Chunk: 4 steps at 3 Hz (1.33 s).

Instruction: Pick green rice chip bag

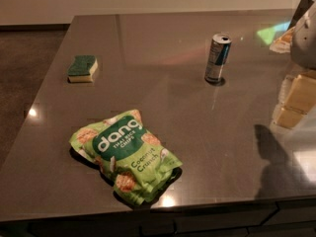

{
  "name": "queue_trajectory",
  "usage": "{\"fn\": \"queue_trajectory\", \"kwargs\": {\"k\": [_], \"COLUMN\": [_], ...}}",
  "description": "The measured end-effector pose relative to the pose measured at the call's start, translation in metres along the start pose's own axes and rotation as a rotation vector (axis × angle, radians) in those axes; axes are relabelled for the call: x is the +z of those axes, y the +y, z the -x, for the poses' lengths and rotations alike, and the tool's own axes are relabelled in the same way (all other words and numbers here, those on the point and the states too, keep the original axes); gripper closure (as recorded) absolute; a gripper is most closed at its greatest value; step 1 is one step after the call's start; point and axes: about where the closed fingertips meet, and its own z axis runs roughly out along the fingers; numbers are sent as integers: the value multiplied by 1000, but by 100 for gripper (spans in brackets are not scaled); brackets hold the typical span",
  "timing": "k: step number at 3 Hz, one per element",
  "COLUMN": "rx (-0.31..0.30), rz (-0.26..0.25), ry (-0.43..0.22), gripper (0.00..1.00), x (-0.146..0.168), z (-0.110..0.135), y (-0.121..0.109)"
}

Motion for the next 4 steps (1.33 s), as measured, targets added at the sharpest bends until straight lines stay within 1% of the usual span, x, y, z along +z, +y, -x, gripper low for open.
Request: {"fn": "queue_trajectory", "kwargs": {"k": [1,2,3,4], "rx": [0,9,28,66], "rz": [0,11,79,153], "ry": [0,-30,-51,-55], "gripper": [0,0,0,0], "x": [0,13,39,60], "z": [0,25,73,106], "y": [0,4,27,51]}}
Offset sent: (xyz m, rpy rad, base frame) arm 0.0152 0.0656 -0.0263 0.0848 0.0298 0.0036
